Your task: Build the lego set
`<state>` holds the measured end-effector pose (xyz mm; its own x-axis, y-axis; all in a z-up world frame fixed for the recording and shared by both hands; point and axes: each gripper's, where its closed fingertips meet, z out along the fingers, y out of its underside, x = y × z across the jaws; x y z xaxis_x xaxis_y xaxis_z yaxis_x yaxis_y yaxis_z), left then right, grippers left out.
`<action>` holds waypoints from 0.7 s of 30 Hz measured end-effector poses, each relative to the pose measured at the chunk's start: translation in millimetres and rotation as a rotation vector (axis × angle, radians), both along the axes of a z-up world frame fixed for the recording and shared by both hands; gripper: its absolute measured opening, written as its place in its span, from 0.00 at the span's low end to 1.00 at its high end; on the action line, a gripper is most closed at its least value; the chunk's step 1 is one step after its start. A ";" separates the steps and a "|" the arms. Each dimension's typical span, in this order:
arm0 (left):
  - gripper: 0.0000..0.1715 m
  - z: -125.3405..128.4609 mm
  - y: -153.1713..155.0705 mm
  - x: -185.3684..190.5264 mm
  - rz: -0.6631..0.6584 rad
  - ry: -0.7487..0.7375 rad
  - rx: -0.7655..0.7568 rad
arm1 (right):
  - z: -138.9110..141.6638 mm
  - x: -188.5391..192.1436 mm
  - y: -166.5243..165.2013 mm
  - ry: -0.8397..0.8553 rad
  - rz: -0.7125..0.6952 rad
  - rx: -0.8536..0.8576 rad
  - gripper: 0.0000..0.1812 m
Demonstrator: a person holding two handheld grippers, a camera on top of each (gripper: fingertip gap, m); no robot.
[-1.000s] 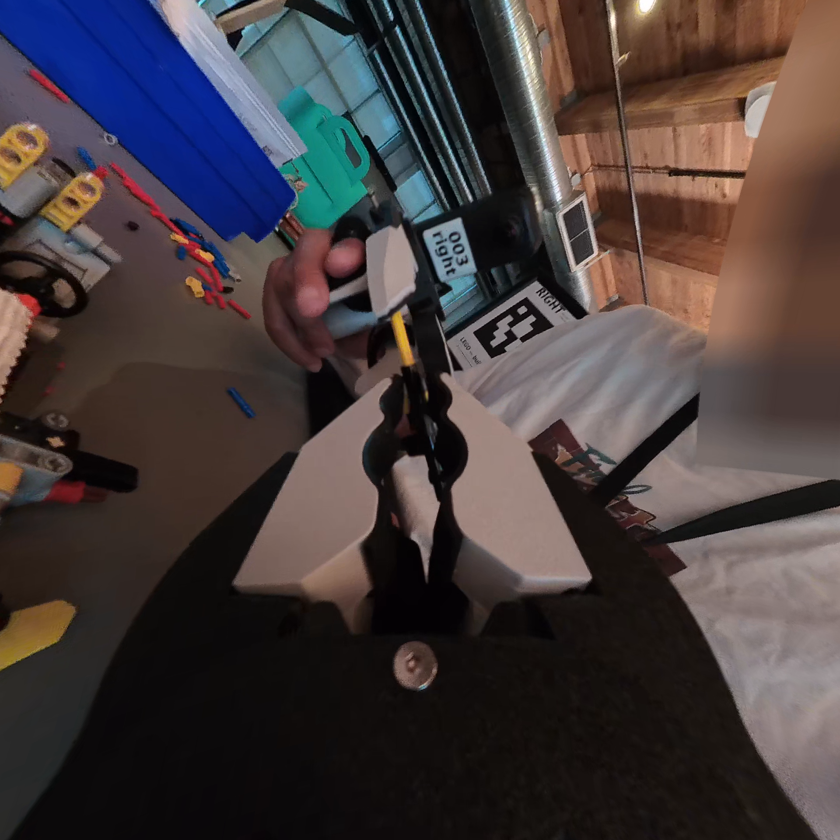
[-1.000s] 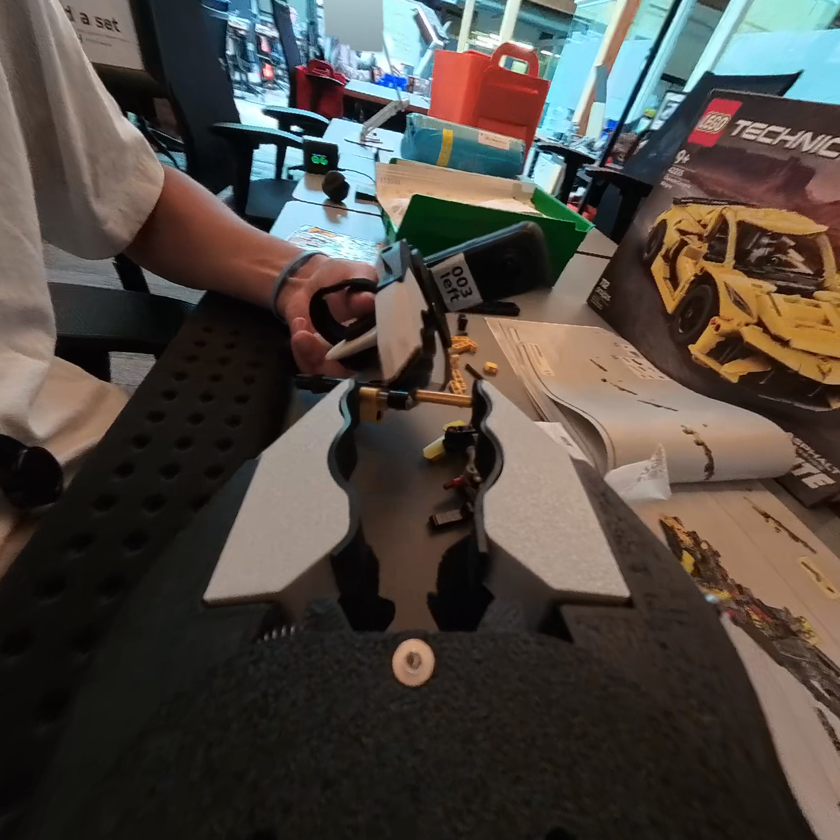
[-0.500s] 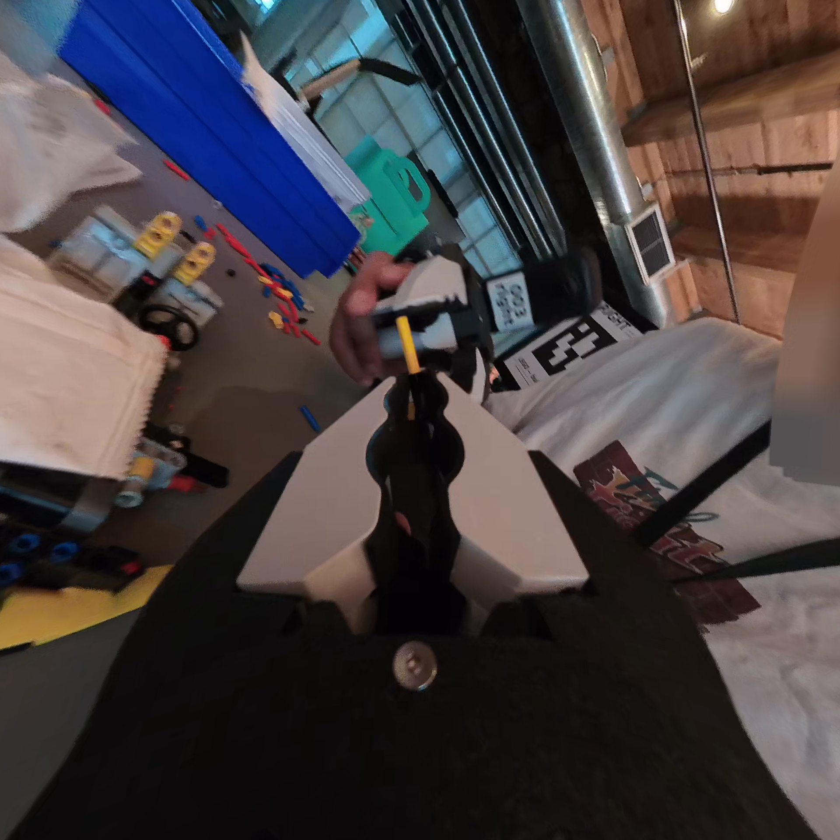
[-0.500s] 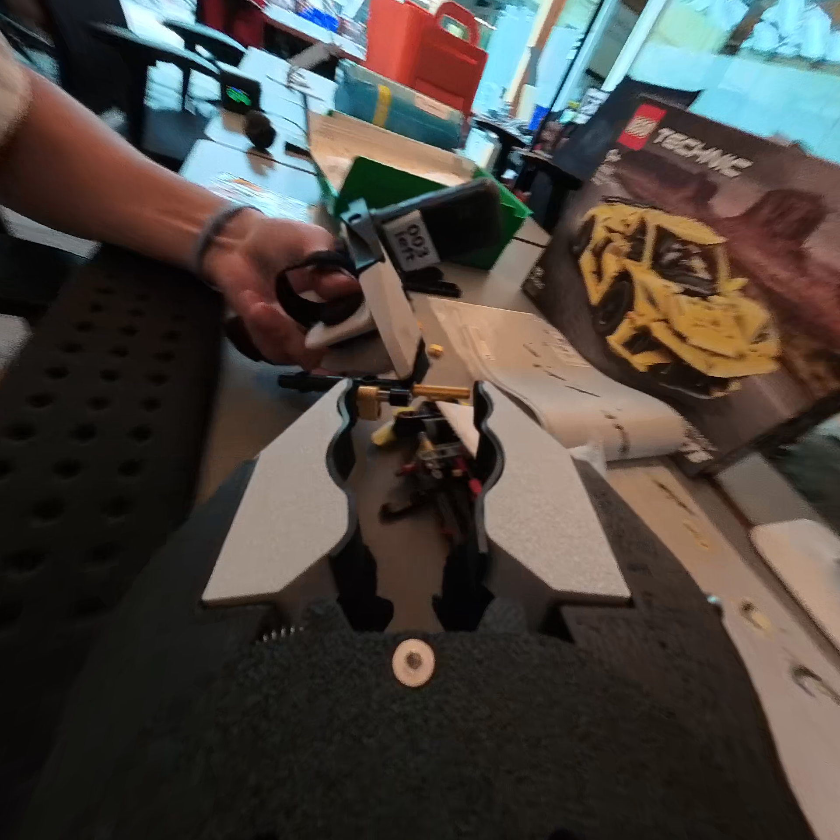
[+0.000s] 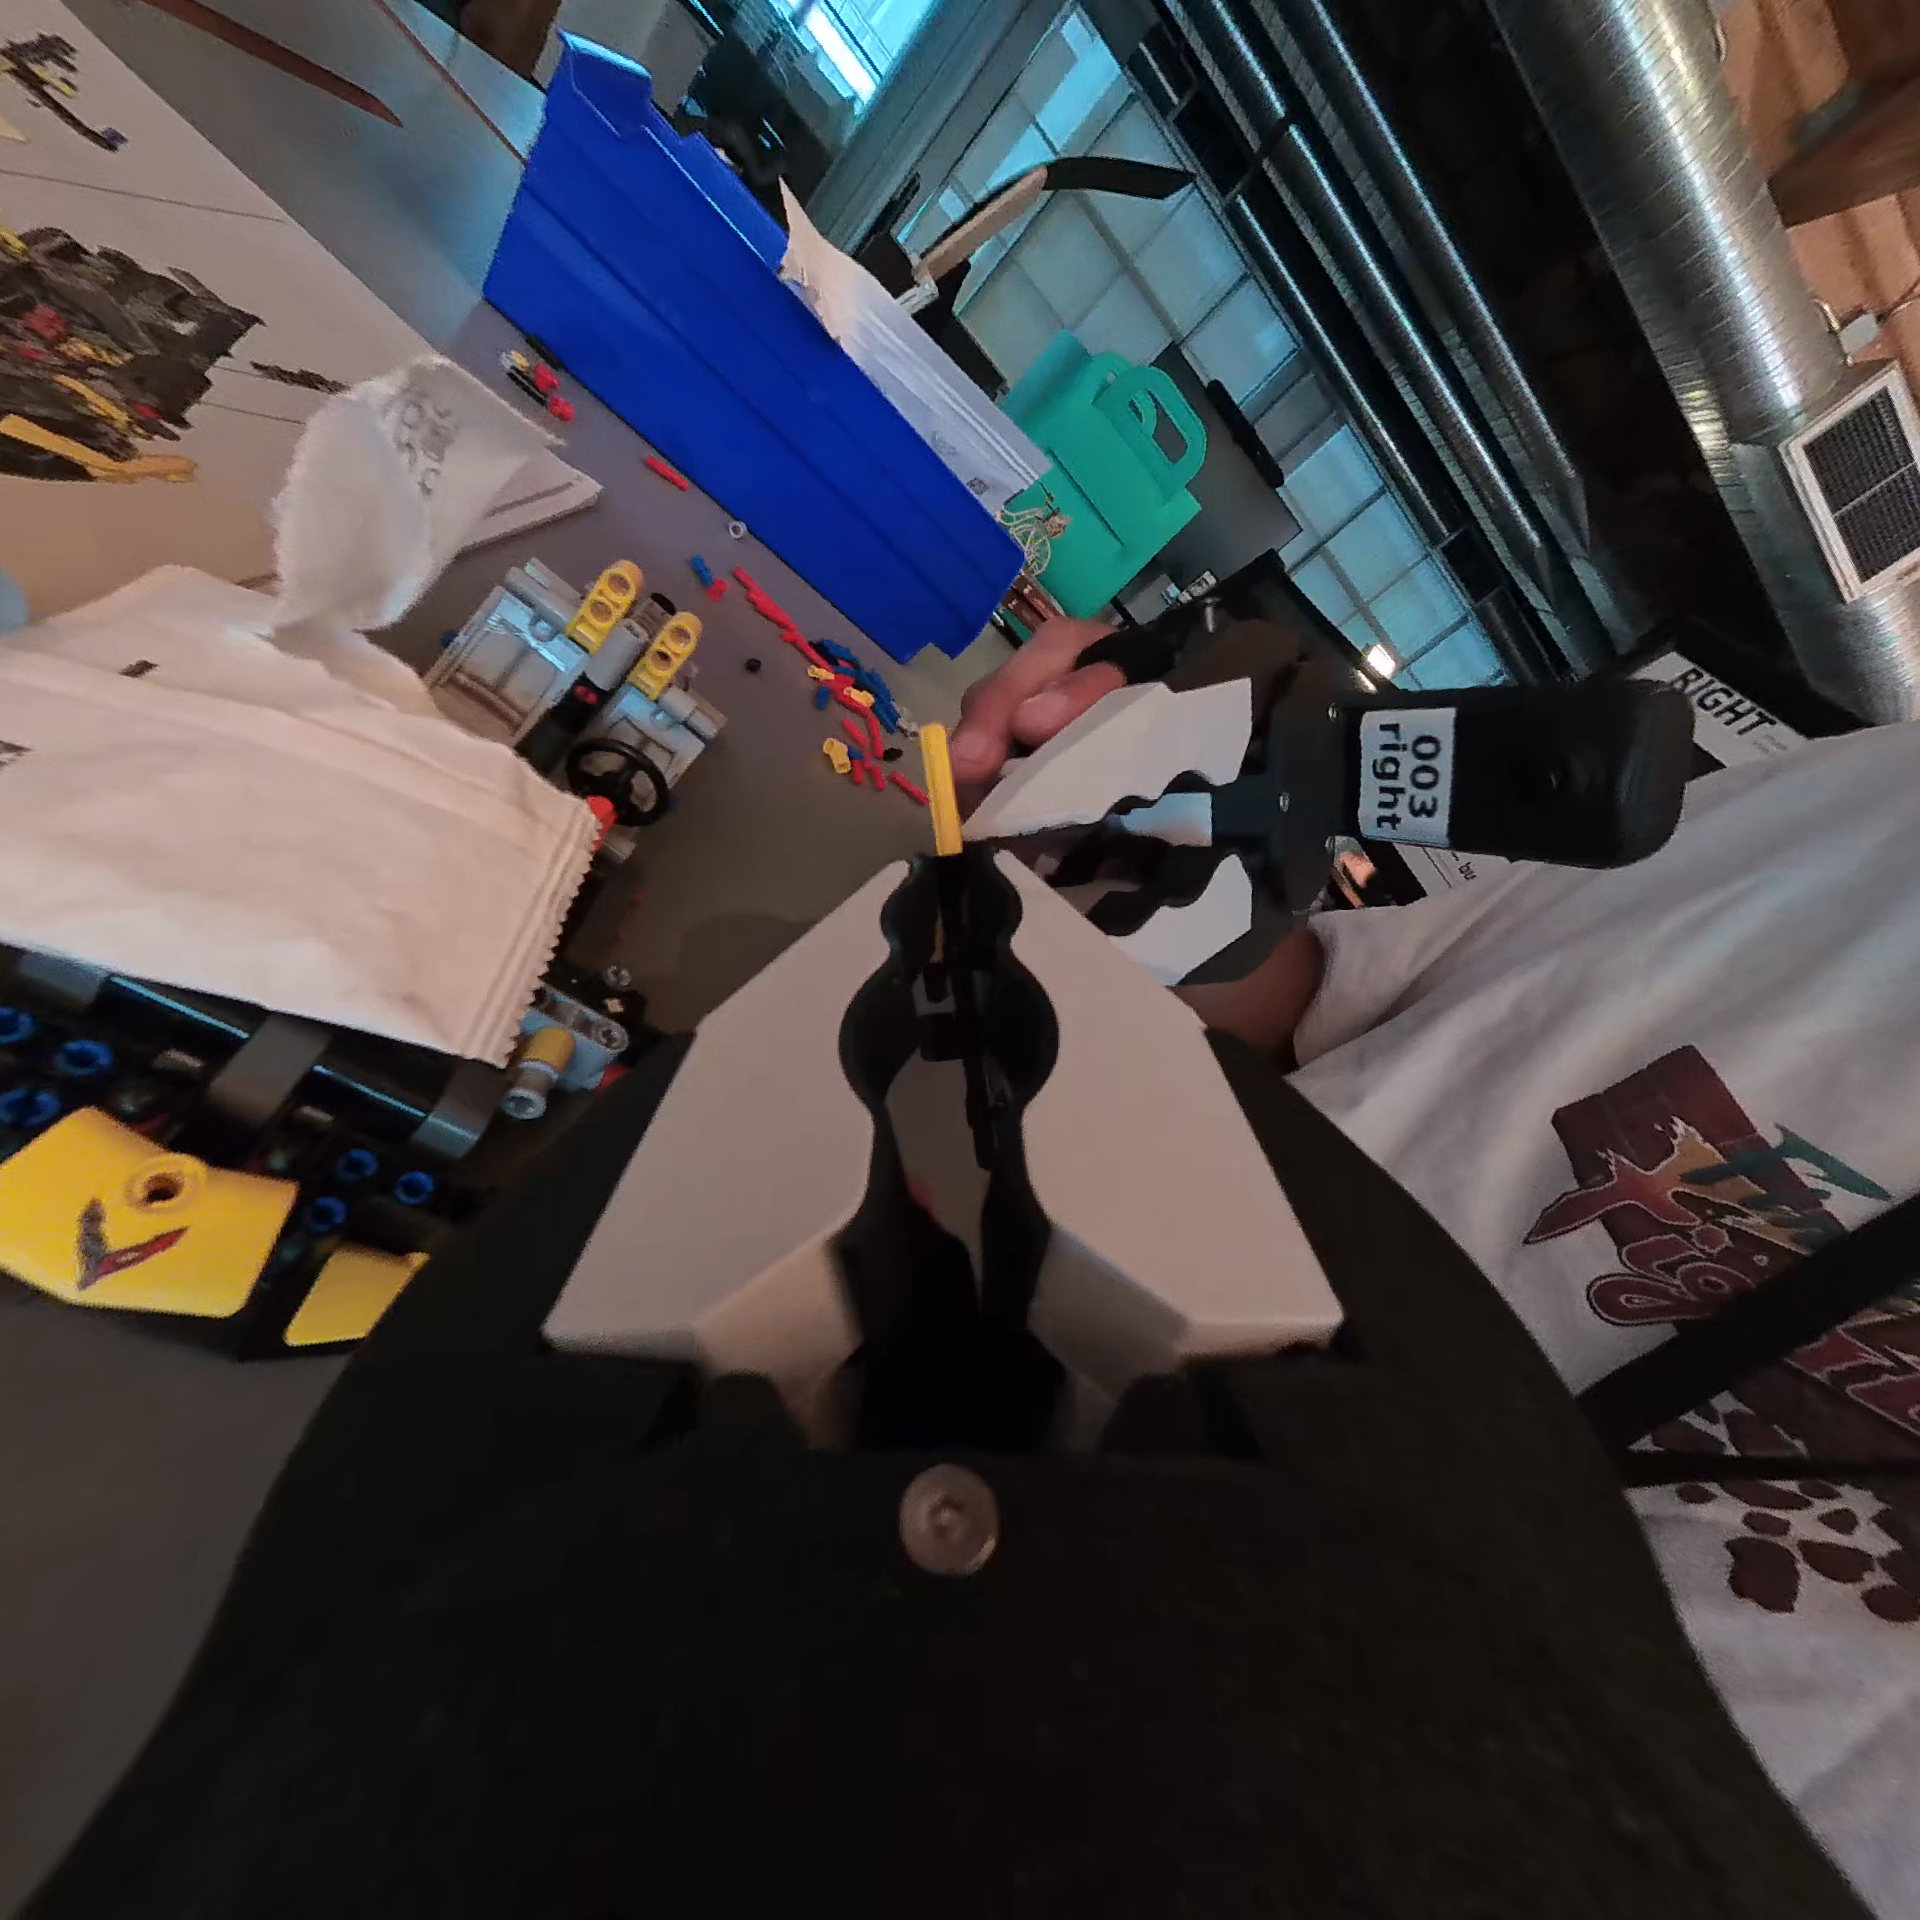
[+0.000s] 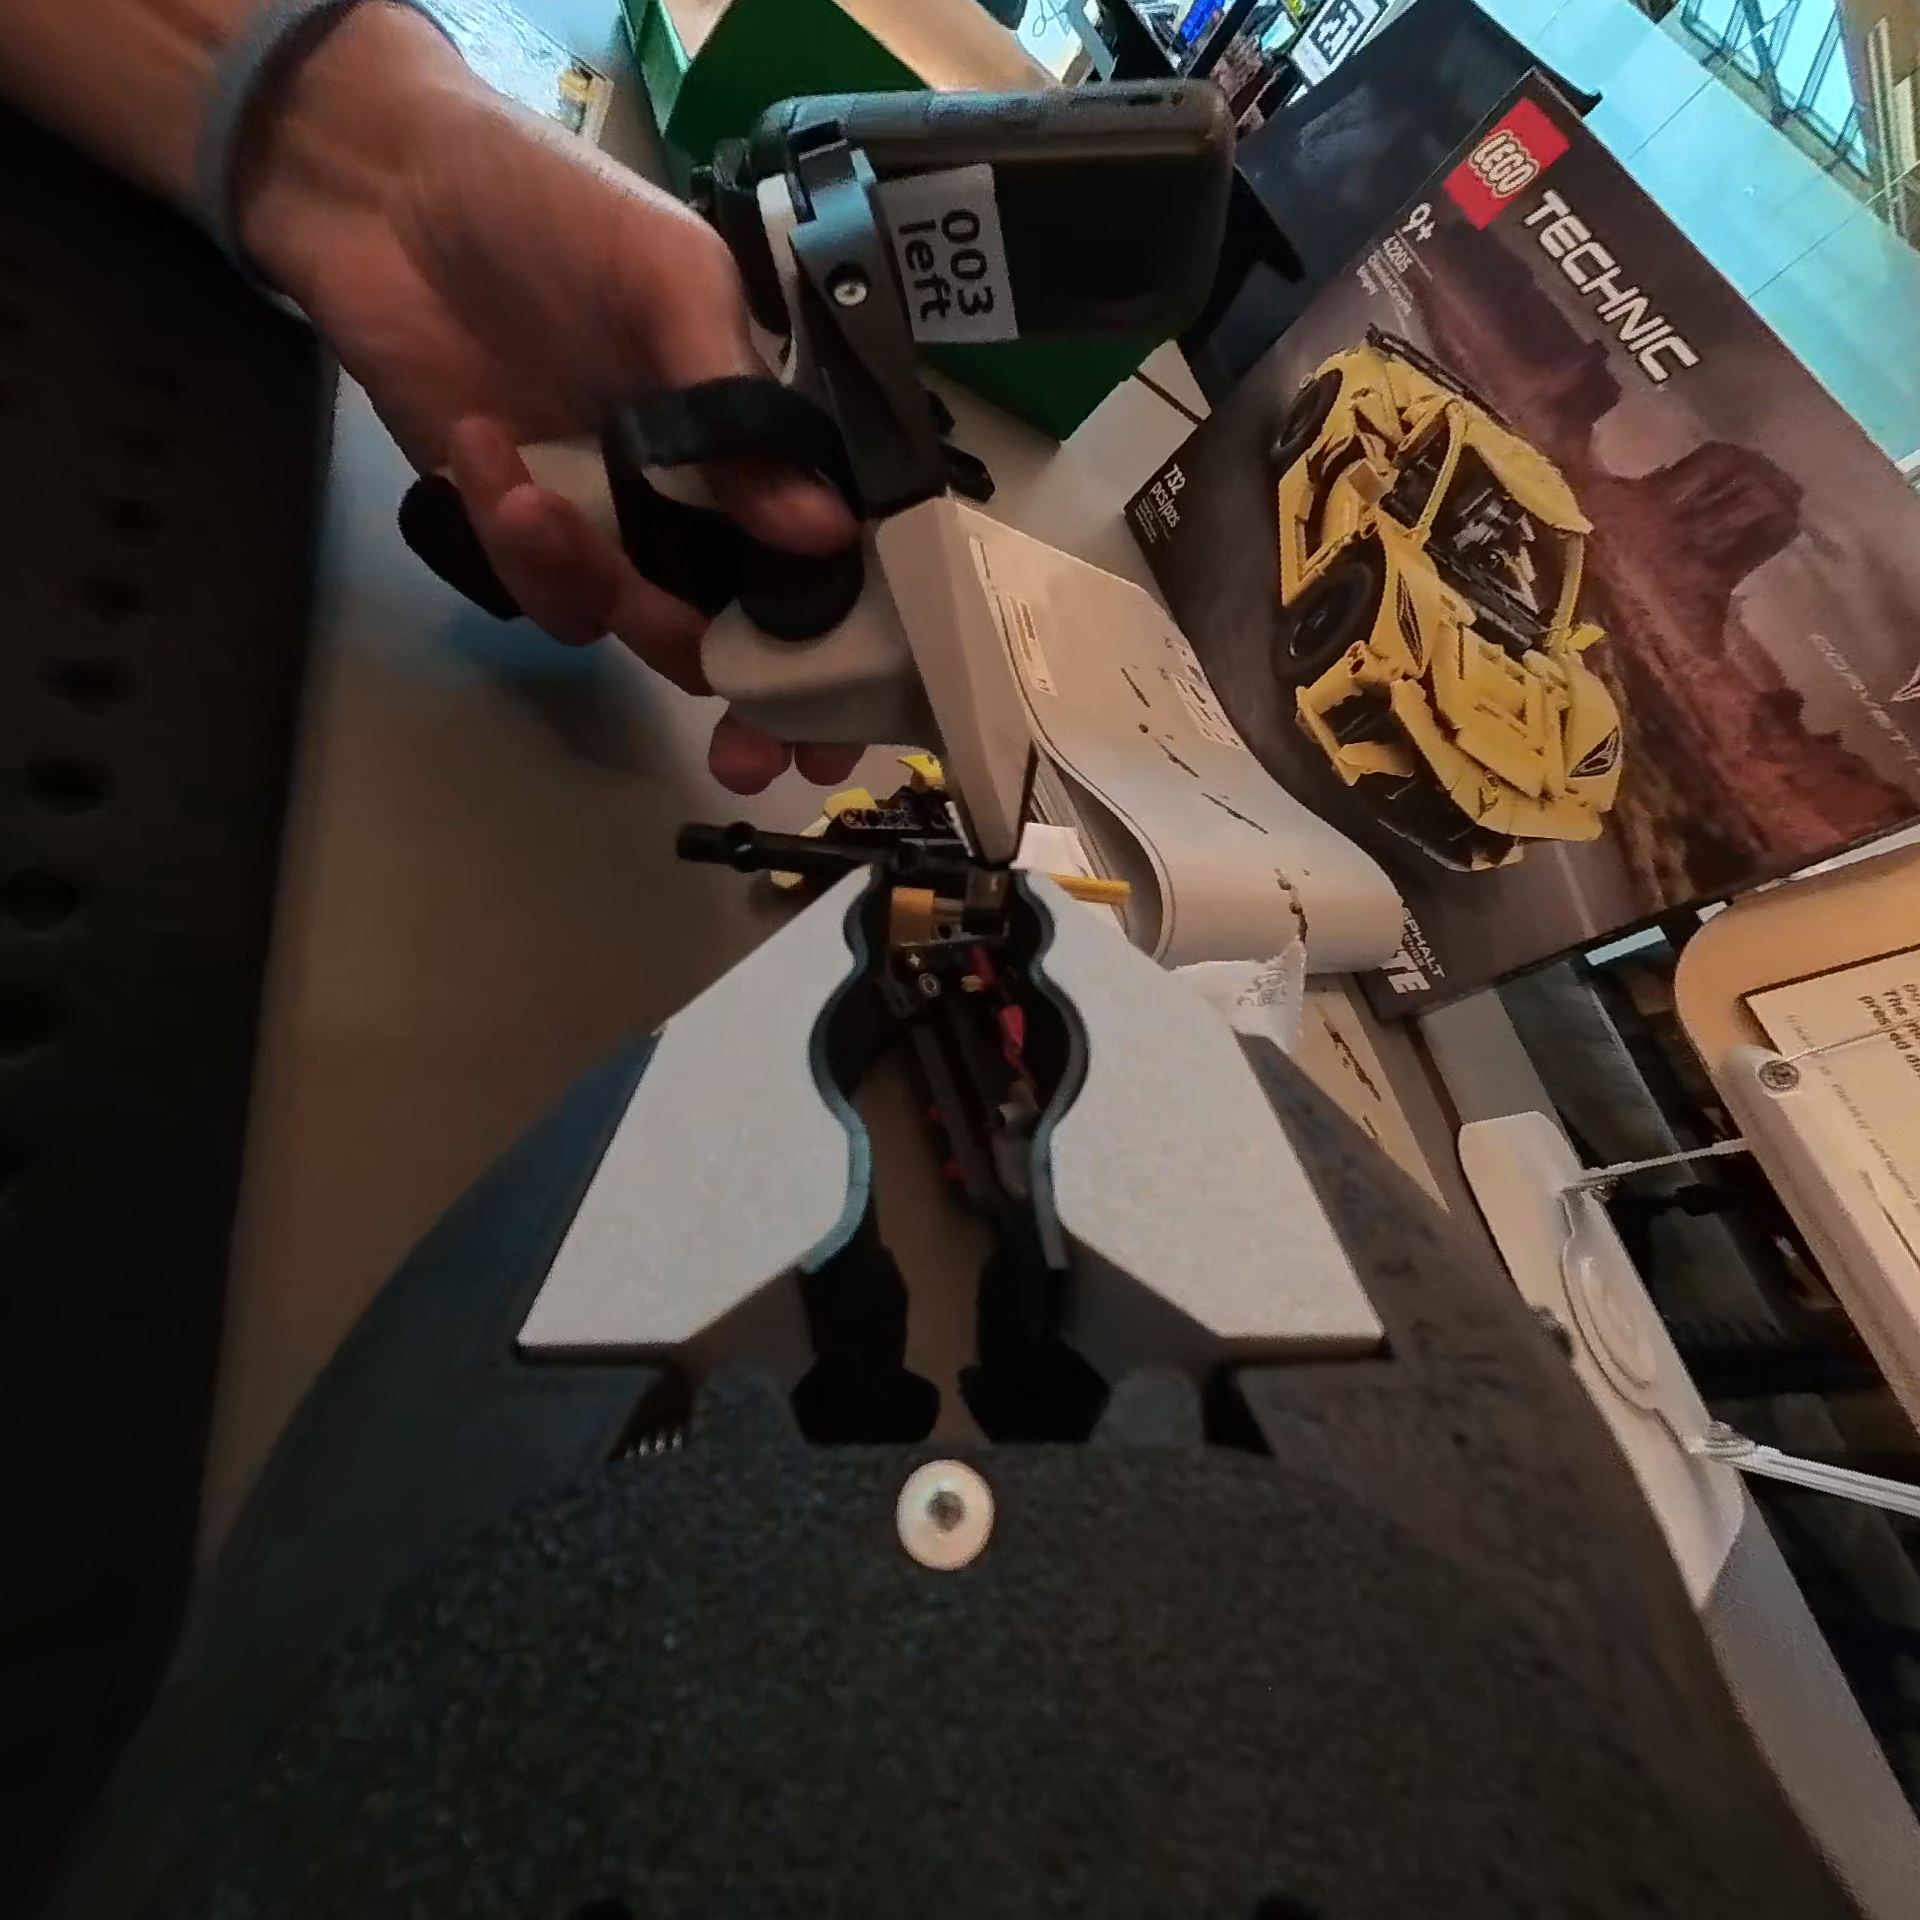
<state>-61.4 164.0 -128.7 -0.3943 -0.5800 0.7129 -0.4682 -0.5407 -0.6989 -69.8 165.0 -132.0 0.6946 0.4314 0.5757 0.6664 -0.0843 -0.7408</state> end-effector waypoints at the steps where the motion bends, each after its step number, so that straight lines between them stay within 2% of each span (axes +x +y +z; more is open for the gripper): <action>1: 0.01 0.9 2.1 0.5 0.015 -0.005 0.001 | 0.1 0.8 0.6 0.000 -0.007 0.000 0.12; 16: 0.00 -0.2 2.5 -0.4 0.017 0.002 0.009 | -3.9 1.8 2.7 0.028 -0.023 -0.033 0.12; 20: 0.09 -4.4 -7.9 -2.4 -0.036 0.027 0.017 | -3.9 -3.8 1.0 0.048 0.008 -0.037 0.12; 21: 0.07 -8.0 -9.8 -1.9 -0.037 0.039 0.045 | -4.7 -5.6 1.0 0.046 0.012 -0.041 0.12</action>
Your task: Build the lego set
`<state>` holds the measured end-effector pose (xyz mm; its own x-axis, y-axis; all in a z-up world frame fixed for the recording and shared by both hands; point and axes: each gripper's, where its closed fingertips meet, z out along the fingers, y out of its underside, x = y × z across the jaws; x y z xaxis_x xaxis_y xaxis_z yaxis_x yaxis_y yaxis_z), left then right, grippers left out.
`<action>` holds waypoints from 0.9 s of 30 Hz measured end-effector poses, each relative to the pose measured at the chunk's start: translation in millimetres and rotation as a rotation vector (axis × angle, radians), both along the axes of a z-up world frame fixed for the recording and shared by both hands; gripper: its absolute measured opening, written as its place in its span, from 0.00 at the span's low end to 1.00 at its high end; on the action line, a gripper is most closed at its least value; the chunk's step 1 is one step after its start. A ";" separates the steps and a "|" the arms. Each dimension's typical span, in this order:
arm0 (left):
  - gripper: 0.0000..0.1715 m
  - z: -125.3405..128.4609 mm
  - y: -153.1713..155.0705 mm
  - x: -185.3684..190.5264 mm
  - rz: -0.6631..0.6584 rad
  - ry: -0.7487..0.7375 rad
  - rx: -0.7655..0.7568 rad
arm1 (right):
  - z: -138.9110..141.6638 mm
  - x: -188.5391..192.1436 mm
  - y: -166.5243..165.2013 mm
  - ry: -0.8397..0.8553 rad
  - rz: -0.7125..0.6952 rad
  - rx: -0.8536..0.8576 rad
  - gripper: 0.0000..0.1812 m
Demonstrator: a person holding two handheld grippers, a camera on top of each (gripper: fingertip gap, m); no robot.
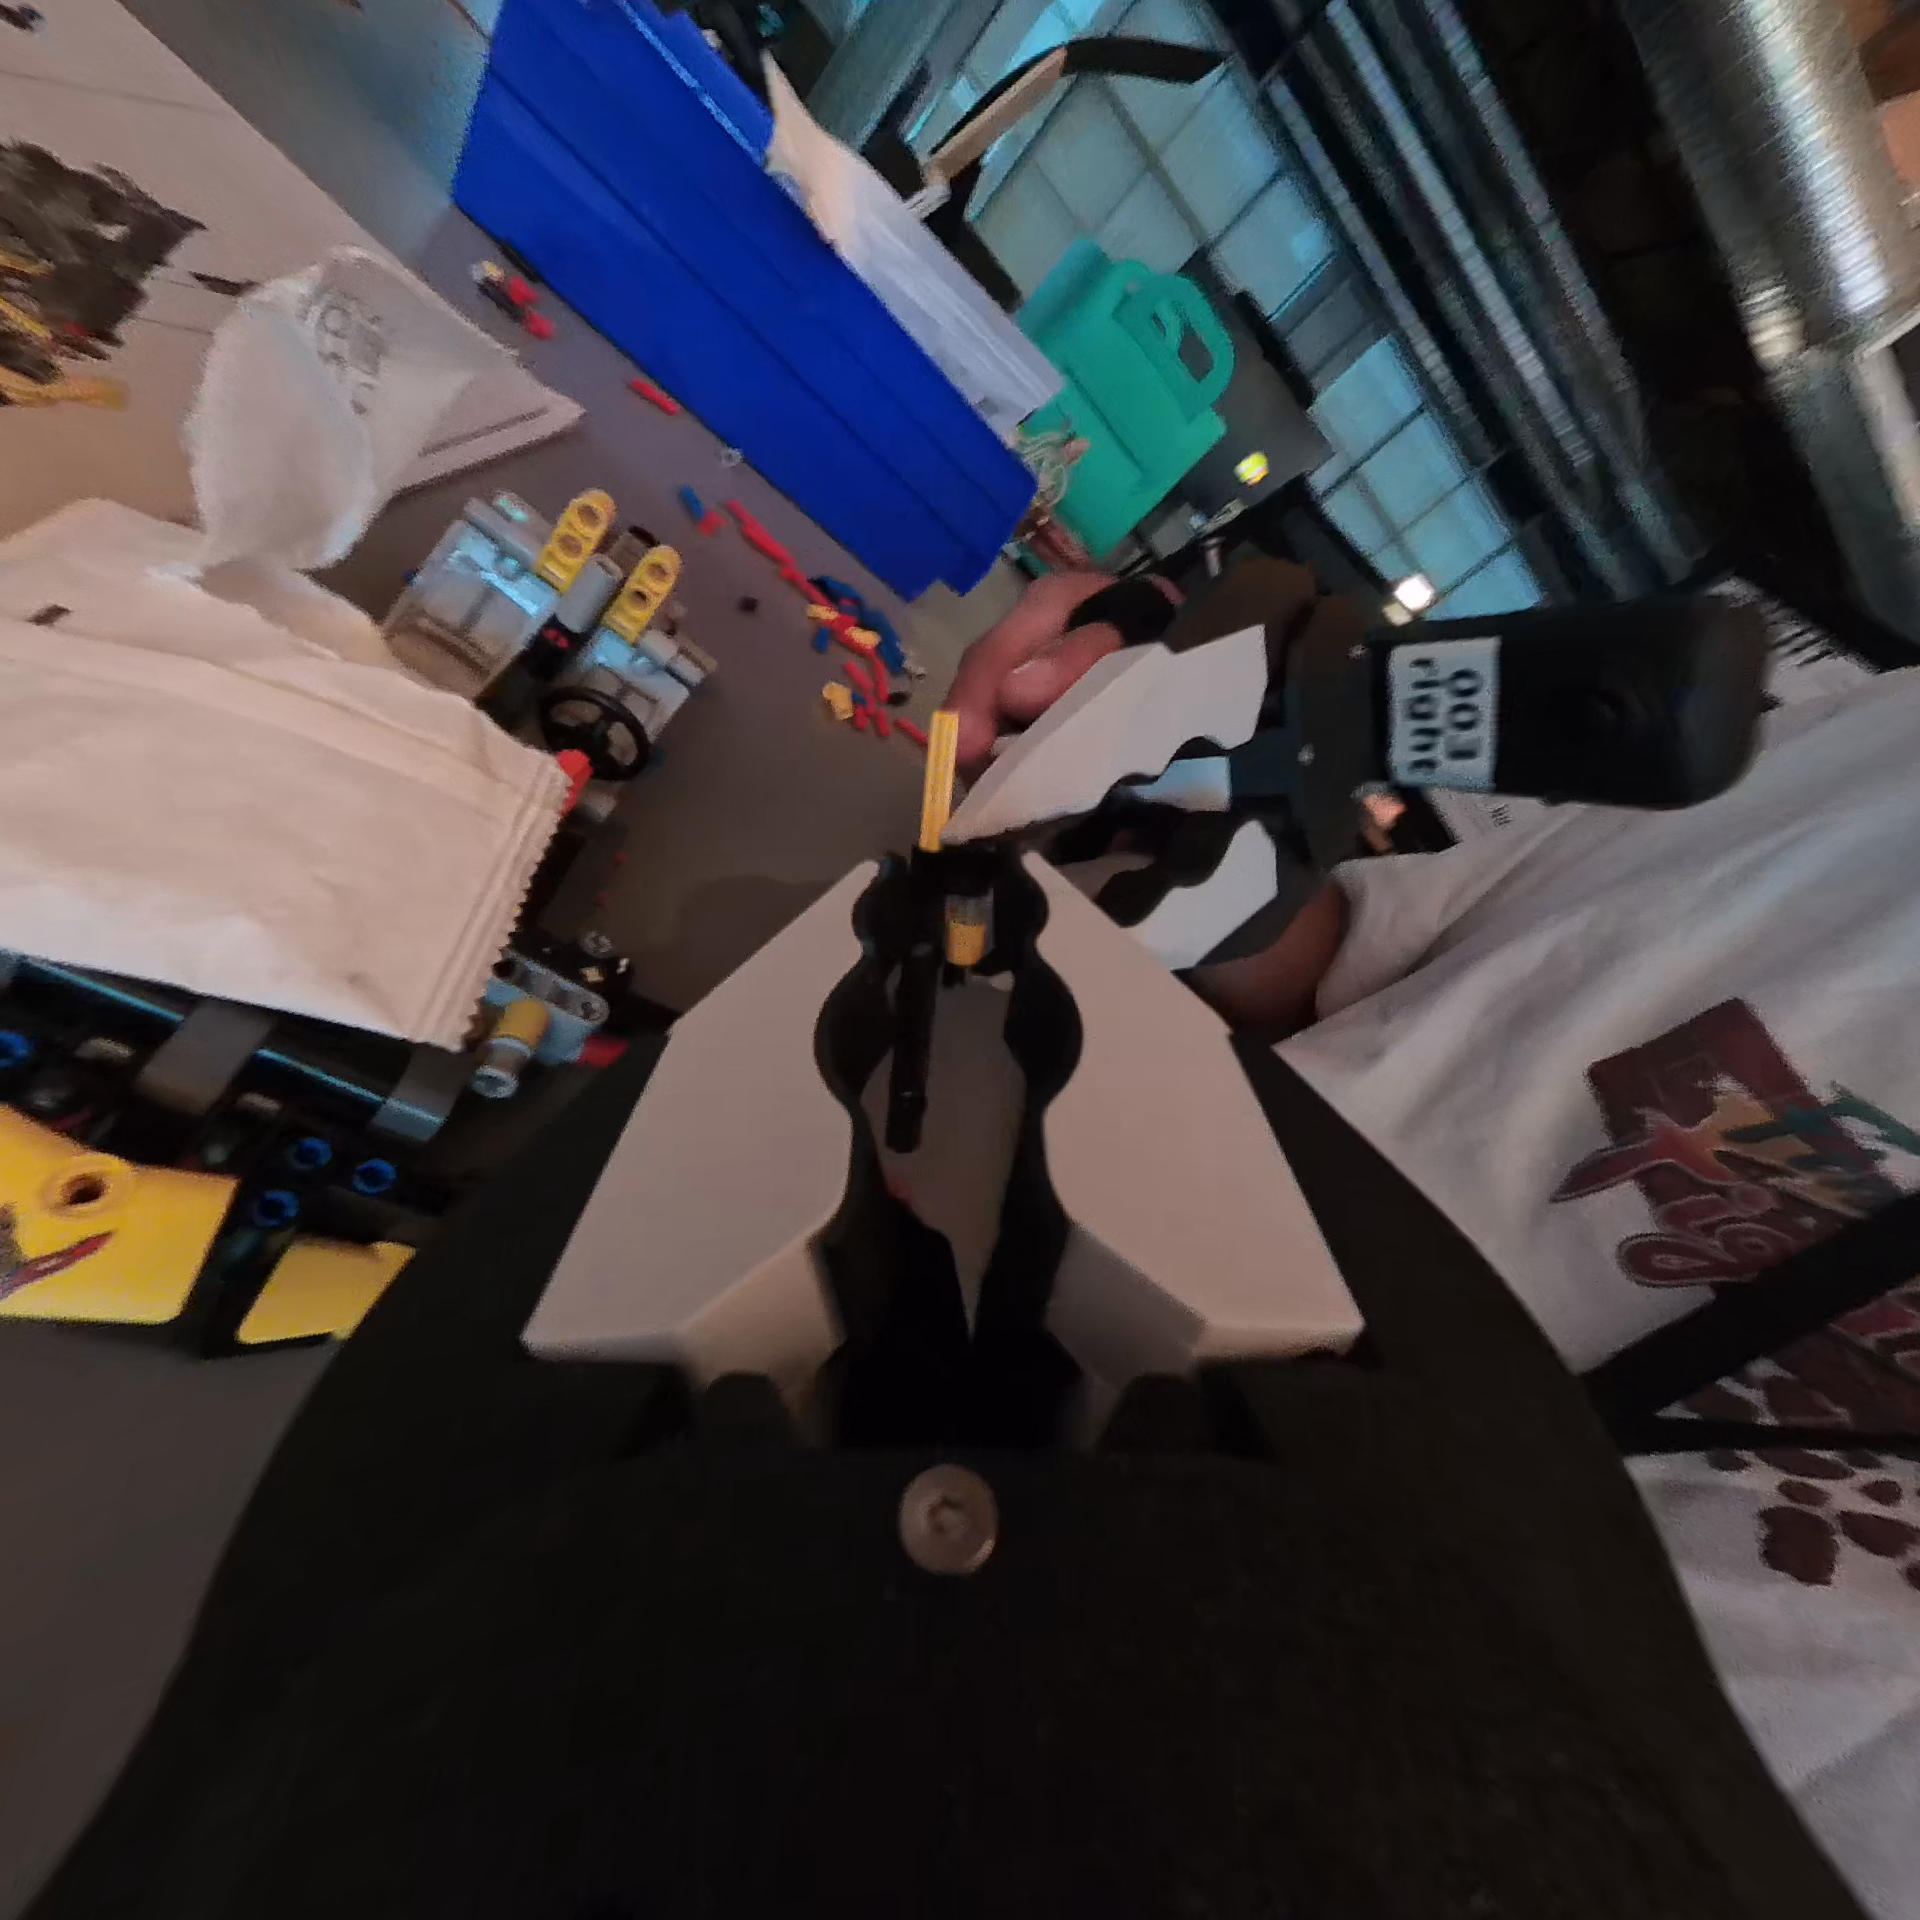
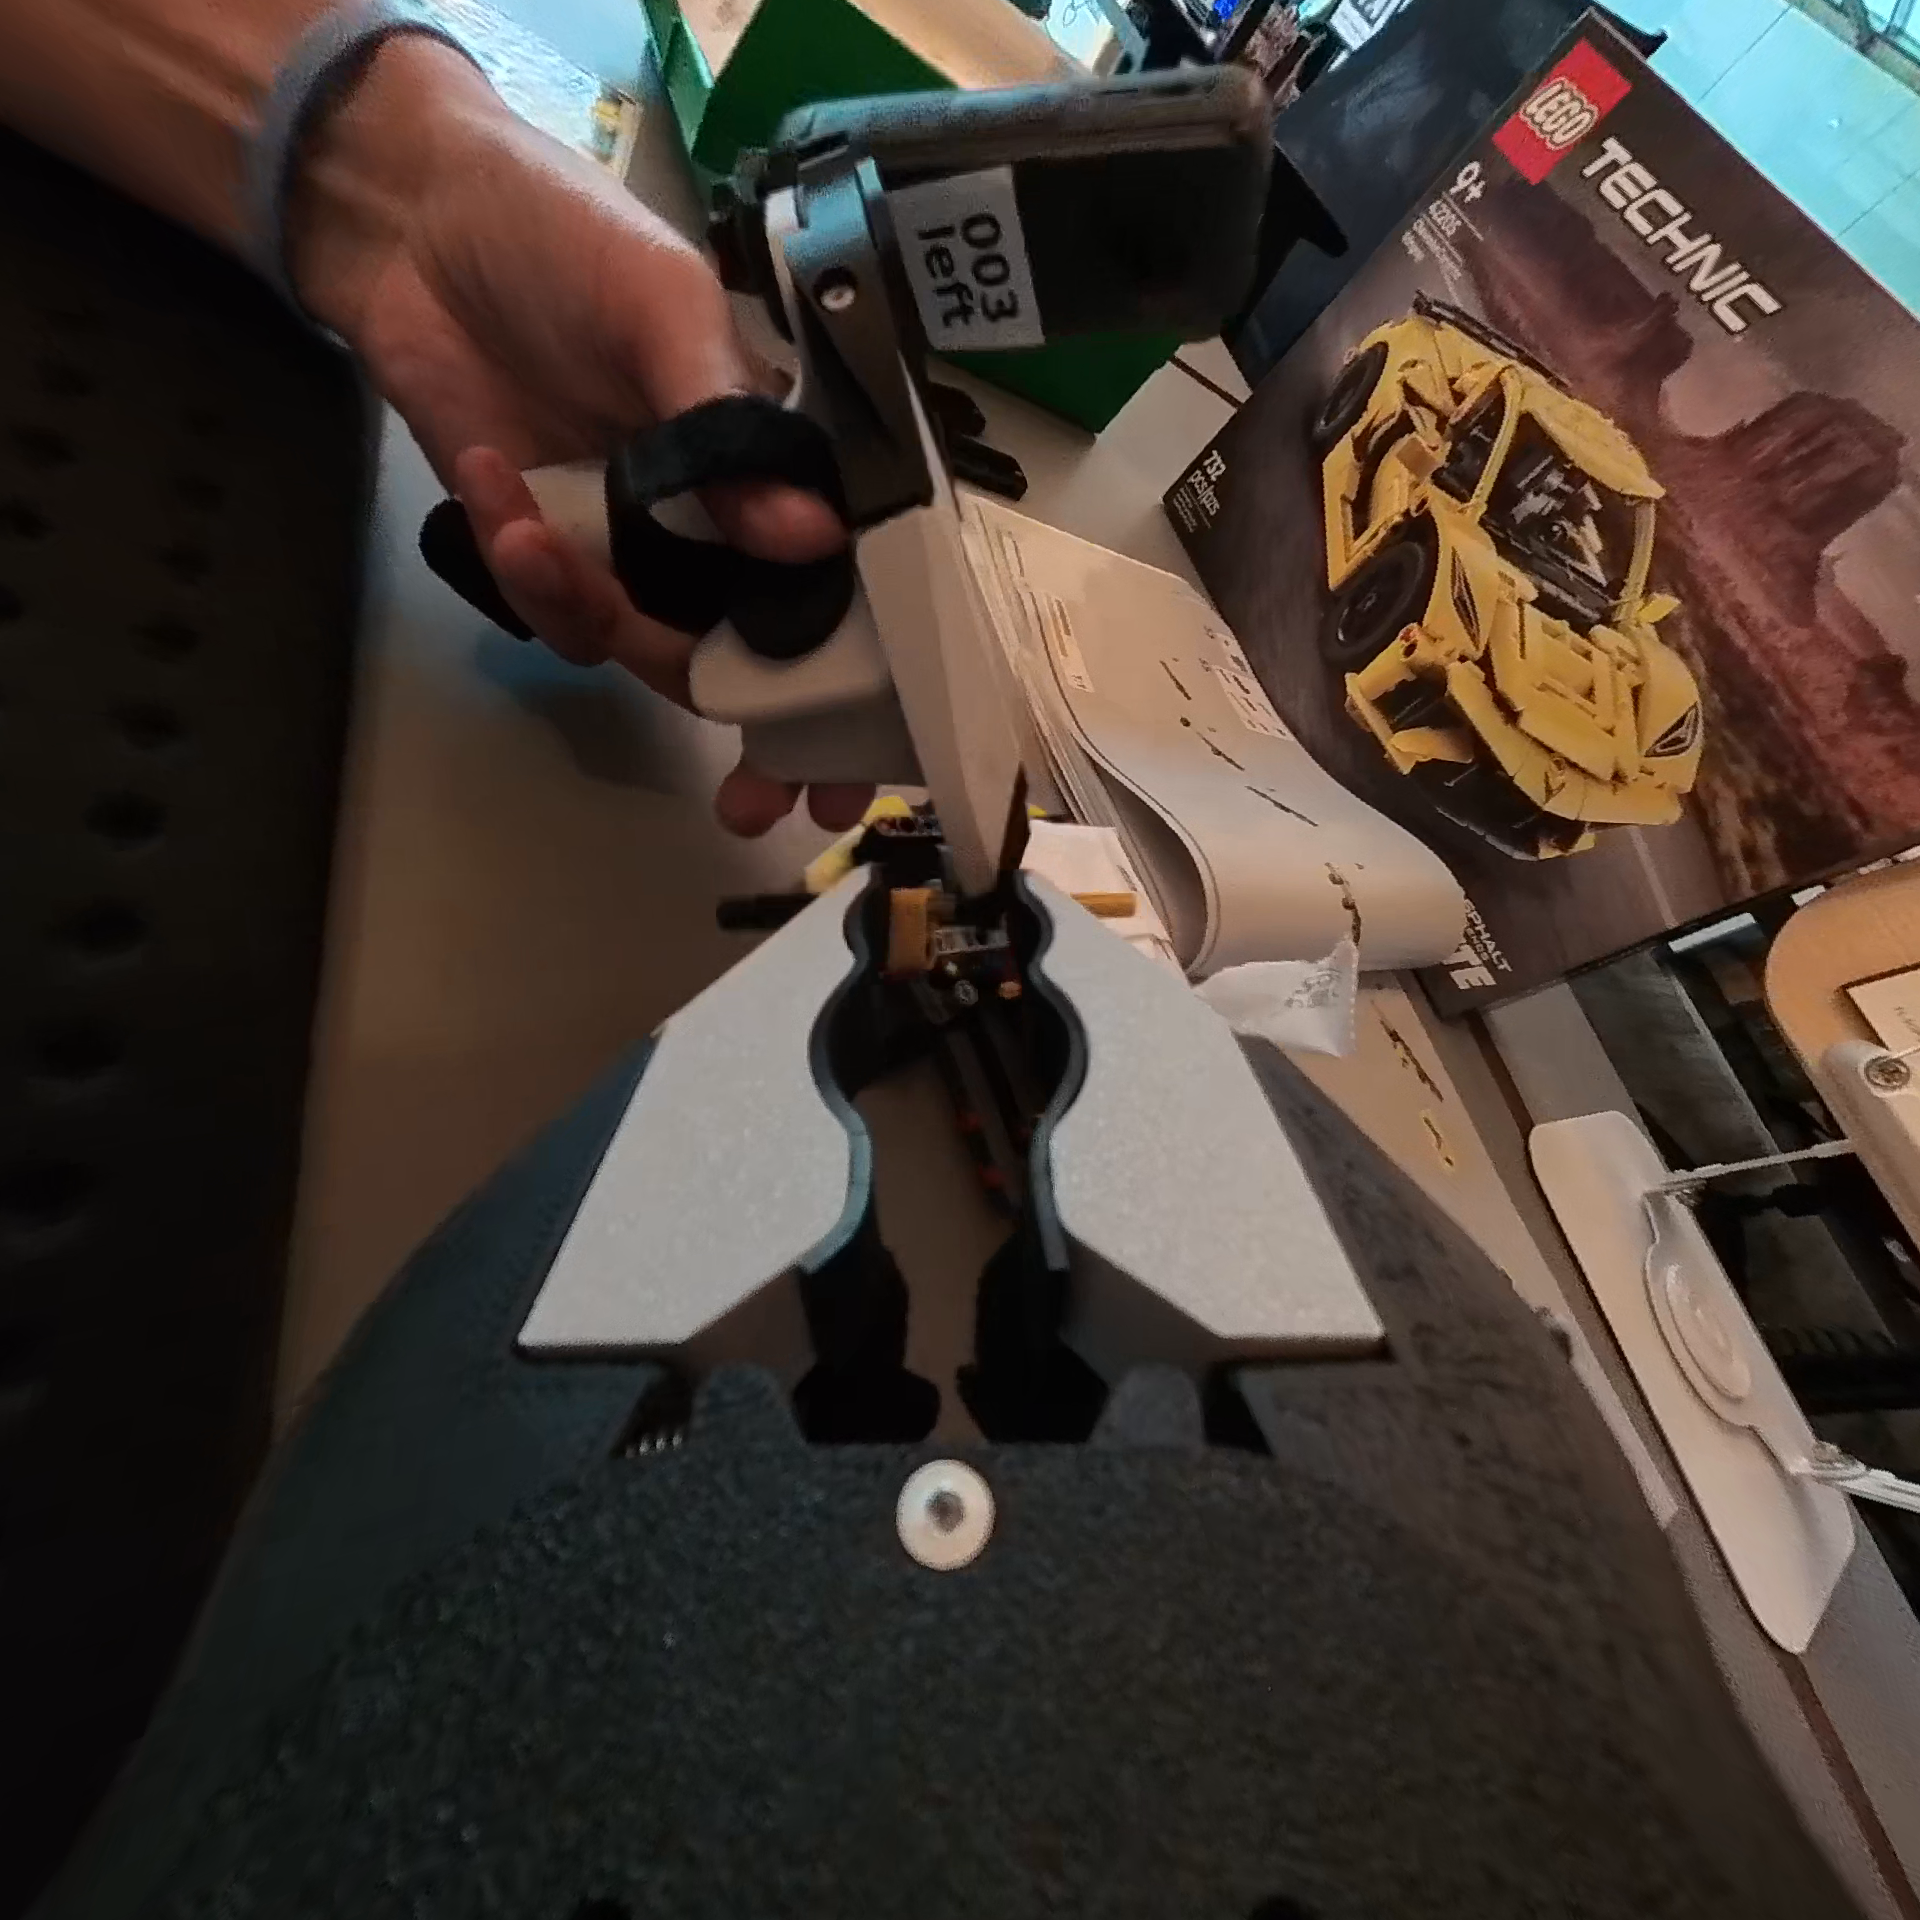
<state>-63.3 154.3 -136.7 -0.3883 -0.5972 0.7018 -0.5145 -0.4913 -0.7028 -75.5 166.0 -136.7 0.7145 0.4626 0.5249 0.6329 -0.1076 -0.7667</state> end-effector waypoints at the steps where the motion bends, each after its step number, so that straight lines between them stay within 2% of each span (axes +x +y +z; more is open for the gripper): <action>1: 0.07 -3.3 0.8 0.9 0.015 0.001 0.047 | -2.4 0.1 0.6 -0.014 -0.006 -0.008 0.12; 5: 0.07 -13.8 -7.2 -1.2 -0.022 0.022 0.144 | -11.3 -0.5 0.2 -0.037 -0.008 -0.036 0.11; 10: 0.07 -7.8 -8.4 -4.3 -0.051 0.019 0.059 | -3.8 -0.1 -1.6 0.003 0.002 -0.015 0.12; 15: 0.07 8.4 -7.5 -8.9 -0.063 -0.033 -0.026 | 19.2 2.1 -9.2 0.234 0.020 -0.005 0.16; 18: 0.07 41.4 2.5 -13.6 -0.042 -0.140 -0.198 | 33.5 6.6 -16.3 0.390 0.007 -0.024 0.16; 20: 0.07 59.2 6.3 -17.3 -0.039 -0.202 -0.290 | 40.4 -5.9 -22.7 0.558 0.052 -0.077 0.17; 23: 0.07 66.2 -3.3 -19.9 -0.051 -0.239 -0.281 | 56.9 -21.5 -23.5 0.758 0.081 -0.072 0.15; 25: 0.07 65.8 -12.9 -20.2 -0.050 -0.246 -0.256 | 60.3 -25.8 -22.8 0.818 0.076 -0.071 0.12; 26: 0.07 65.9 -16.0 -20.8 -0.046 -0.248 -0.257 | 59.0 -24.8 -22.4 0.827 0.055 -0.072 0.06; 27: 0.07 63.1 -17.1 -19.8 -0.026 -0.238 -0.246 | 56.7 -22.6 -22.9 0.813 0.033 -0.070 0.04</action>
<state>-83.1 137.1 -73.6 -0.5709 -0.4091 0.7118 -0.3649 -0.6502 -0.6664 -98.0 143.1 -80.0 0.8448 0.5029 -0.1830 -0.1148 -0.1636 -0.9798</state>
